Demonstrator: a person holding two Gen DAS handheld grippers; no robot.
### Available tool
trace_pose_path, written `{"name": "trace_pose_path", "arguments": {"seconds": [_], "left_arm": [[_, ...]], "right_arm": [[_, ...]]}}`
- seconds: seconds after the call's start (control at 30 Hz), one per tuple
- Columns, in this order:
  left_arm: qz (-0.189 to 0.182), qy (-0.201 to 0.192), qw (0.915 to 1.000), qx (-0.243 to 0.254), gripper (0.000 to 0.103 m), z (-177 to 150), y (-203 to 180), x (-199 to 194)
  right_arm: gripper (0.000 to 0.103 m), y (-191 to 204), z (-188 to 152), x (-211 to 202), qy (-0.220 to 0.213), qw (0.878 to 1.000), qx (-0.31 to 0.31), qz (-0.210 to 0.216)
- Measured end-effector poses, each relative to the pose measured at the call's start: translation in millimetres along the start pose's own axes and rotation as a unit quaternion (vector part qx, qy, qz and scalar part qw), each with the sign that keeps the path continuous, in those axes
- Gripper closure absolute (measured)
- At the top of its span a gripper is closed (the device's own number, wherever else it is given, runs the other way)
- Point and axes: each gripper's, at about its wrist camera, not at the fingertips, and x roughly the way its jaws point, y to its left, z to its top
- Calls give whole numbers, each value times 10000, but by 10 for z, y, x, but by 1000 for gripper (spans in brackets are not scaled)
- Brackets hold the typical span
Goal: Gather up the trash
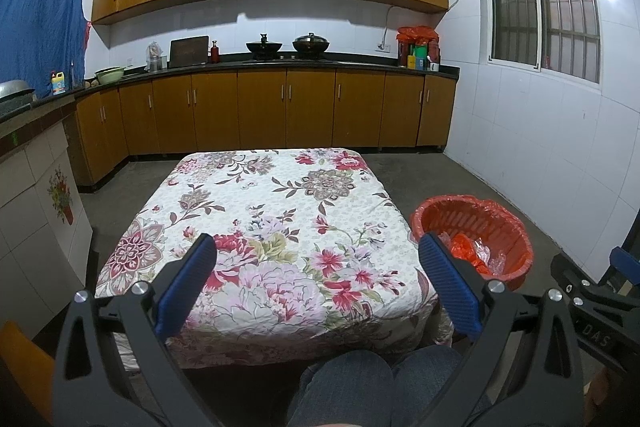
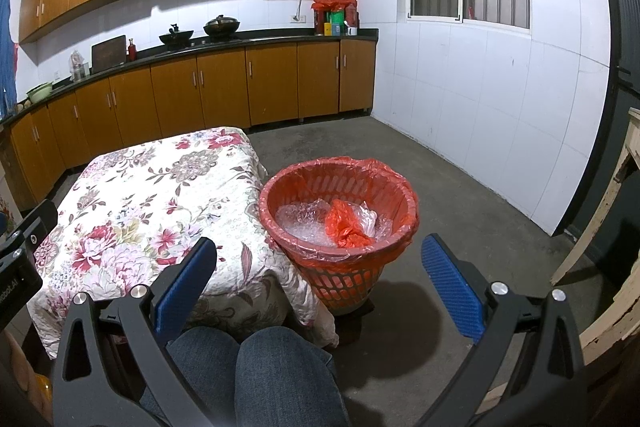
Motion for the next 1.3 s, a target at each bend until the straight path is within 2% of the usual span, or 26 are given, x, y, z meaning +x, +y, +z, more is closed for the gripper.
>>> {"name": "trace_pose_path", "arguments": {"seconds": [1.3], "left_arm": [[-9, 49, 10000, 15, 4, -5, -23, 21]], "right_arm": [[2, 17, -21, -7, 29, 10000, 21, 15]]}}
